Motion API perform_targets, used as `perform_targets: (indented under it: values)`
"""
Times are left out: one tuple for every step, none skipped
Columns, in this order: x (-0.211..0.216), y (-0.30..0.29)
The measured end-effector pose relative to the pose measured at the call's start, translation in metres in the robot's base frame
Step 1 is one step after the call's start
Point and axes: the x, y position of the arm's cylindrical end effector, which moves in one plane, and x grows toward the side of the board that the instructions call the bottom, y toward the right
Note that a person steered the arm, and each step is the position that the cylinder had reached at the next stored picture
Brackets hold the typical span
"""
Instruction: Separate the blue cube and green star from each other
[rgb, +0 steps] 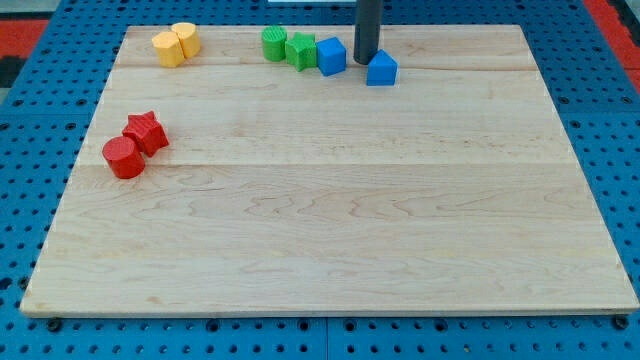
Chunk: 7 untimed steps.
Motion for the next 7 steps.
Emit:
perform_targets:
  values:
    - [0.041, 0.033]
    - [0.040, 0.059]
    - [0.038, 0.058]
    - [0.018, 0.045]
    - [0.016, 0.032]
    - [-0.015, 0.030]
    - [-0.036, -0.022]
